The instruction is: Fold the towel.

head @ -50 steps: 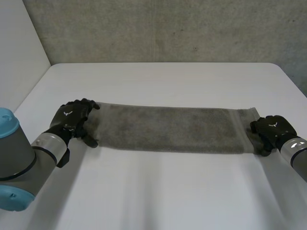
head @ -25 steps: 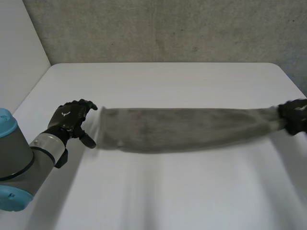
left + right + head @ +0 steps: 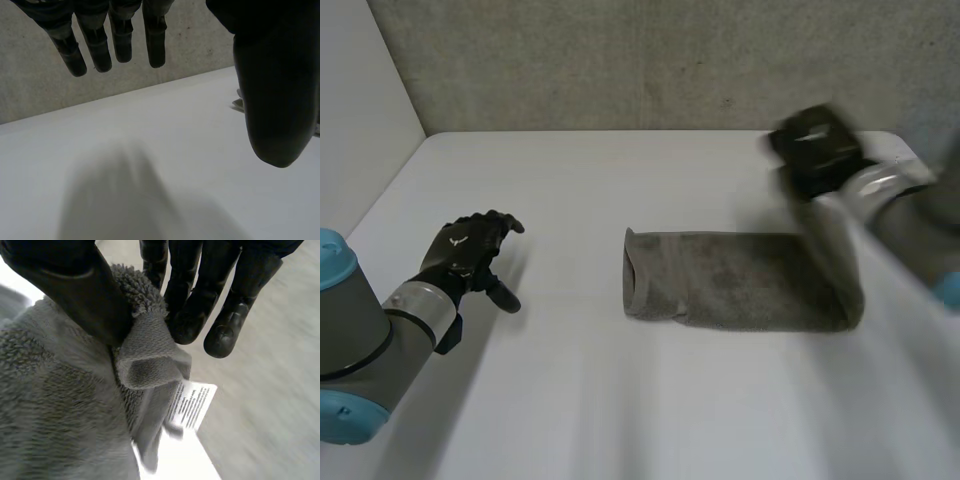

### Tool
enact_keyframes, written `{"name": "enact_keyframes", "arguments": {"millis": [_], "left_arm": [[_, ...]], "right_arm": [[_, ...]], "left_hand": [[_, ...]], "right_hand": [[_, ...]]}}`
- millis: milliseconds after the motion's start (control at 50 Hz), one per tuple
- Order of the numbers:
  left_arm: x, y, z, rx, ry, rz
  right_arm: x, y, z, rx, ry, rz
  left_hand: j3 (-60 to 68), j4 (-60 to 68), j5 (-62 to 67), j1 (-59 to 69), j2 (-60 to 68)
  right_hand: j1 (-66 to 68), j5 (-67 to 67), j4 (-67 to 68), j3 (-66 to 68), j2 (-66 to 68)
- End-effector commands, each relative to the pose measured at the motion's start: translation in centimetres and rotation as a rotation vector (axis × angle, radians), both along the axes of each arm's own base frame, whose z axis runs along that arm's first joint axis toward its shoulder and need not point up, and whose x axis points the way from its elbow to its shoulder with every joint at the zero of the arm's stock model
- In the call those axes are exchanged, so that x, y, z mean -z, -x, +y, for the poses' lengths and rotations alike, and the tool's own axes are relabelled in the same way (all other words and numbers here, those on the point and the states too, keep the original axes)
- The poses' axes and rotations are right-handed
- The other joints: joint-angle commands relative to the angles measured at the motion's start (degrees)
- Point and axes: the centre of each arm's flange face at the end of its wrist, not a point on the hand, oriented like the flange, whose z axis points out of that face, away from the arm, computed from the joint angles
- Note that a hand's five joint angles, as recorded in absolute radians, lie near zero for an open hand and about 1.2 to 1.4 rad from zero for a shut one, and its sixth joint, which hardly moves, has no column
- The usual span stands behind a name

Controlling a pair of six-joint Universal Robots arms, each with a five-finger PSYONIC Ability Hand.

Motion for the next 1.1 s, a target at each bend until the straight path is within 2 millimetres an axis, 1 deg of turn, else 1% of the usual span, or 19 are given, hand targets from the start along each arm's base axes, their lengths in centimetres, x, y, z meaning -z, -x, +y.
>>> {"name": "enact_keyframes", "arguments": {"millis": [20,40,80,120,200,260,300,320,360,400,420,460,480,580,680,800,860,1000,1100], "left_arm": [[0.1,0.2,0.1,0.006,0.010,-0.004],[0.1,0.2,0.1,0.006,0.010,-0.004],[0.1,0.3,0.1,0.007,0.020,-0.004],[0.1,0.2,0.1,0.003,0.021,-0.006],[0.1,0.2,0.2,-0.007,0.020,-0.011],[0.3,0.1,0.3,-0.007,0.016,-0.013],[0.3,0.2,0.3,-0.006,0.015,-0.013],[0.3,0.2,0.3,-0.004,0.016,-0.015],[0.4,0.2,0.3,-0.004,0.014,-0.015],[0.4,0.3,0.5,-0.001,0.011,-0.016],[0.4,0.3,0.5,-0.001,0.011,-0.016],[0.4,0.5,0.6,0.006,0.011,-0.016],[0.4,0.5,0.6,0.006,0.011,-0.016],[0.5,0.6,0.8,0.010,0.010,-0.016],[0.5,0.8,1.0,0.019,0.010,-0.016],[0.6,1.8,1.8,0.055,0.006,-0.018],[0.6,2.2,2.2,0.070,0.006,-0.019],[0.7,2.5,2.6,0.083,0.020,-0.015],[0.6,2.4,2.5,0.079,0.027,-0.012]], "right_arm": [[6.2,-10.4,8.9,-0.245,-0.084,0.083],[6.2,-10.5,8.9,-0.246,-0.084,0.084],[8.6,-11.6,10.0,-0.257,-0.079,0.155],[8.9,-11.6,9.7,-0.224,-0.052,0.187],[8.6,-10.7,8.8,-0.136,-0.006,0.244],[7.6,-9.2,7.7,-0.056,-0.009,0.245],[6.3,-6.7,6.6,0.015,-0.046,0.205],[6.3,-6.6,6.6,0.015,-0.047,0.205],[5.9,-5.1,6.3,0.049,-0.076,0.173],[5.3,-2.1,5.9,0.101,-0.141,0.102],[5.3,-2.1,5.9,0.102,-0.141,0.102],[5.8,0.5,5.6,0.130,-0.209,0.039],[5.8,0.5,5.6,0.131,-0.209,0.038],[8.3,4.9,4.6,0.131,-0.311,-0.026],[9.8,6.7,4.5,0.121,-0.384,-0.054],[10.9,7.3,4.5,0.133,-0.425,-0.056],[11.2,7.6,4.4,0.138,-0.432,-0.057],[11.5,8.2,3.1,0.158,-0.368,-0.073],[11.8,8.8,2.6,0.179,-0.371,-0.065]], "left_hand": [[-3.8,-3.8,-2.2,-4.0,-3.4],[-3.8,-3.8,-2.2,-4.0,-3.4],[-3.8,-3.8,-2.2,-4.0,-3.4],[-3.8,-3.8,-2.2,-4.0,-3.4],[-3.8,-3.8,-2.2,-4.0,-3.4],[-3.8,-3.8,-2.2,-4.0,-3.4],[-3.8,-3.8,-2.2,-4.0,-3.4],[-3.8,-3.8,-2.2,-4.0,-3.4],[-3.8,-3.8,-2.2,-4.0,-3.4],[-3.8,-3.8,-2.2,-4.0,-3.4],[-3.8,-3.8,-2.2,-4.0,-3.4],[-3.8,-3.8,-2.2,-4.0,-3.4],[-3.8,-3.8,-2.2,-4.0,-3.4],[-3.8,-3.8,-2.2,-4.0,-3.4],[-3.8,-3.8,-2.2,-4.0,-3.4],[-3.8,-3.8,-2.2,-4.0,-3.4],[-3.8,-3.8,-2.2,-4.0,-3.4],[-3.8,-3.8,-2.2,-4.0,-3.4],[-3.8,-3.8,-2.2,-4.0,-3.4]], "right_hand": [[2.8,3.0,1.9,1.4,2.0],[2.7,3.0,1.9,1.4,2.0],[-59.5,-59.2,-60.4,-60.9,-60.2],[-65.3,-65.0,-66.2,-66.7,-66.0],[-65.3,-65.0,-66.2,-66.7,-66.0],[-65.3,-65.0,-66.2,-66.7,-66.0],[-65.3,-65.0,-66.2,-66.7,-66.0],[-65.3,-65.0,-66.2,-66.7,-66.0],[-65.3,-65.0,-66.2,-66.7,-66.0],[-65.3,-65.0,-66.2,-66.7,-66.0],[-65.3,-65.0,-66.2,-66.7,-66.0],[-65.3,-65.0,-66.2,-66.7,-66.0],[-65.3,-65.0,-66.2,-66.7,-66.0],[-62.9,-62.6,-63.8,-64.3,-63.6],[-58.2,-57.9,-59.0,-59.5,-58.9],[-51.8,-51.5,-52.6,-53.1,-52.5],[-44.4,-44.1,-45.2,-45.7,-45.1],[-12.1,-11.9,-13.0,-13.5,-12.8],[-9.4,-9.1,-10.3,-10.7,-10.1]]}}
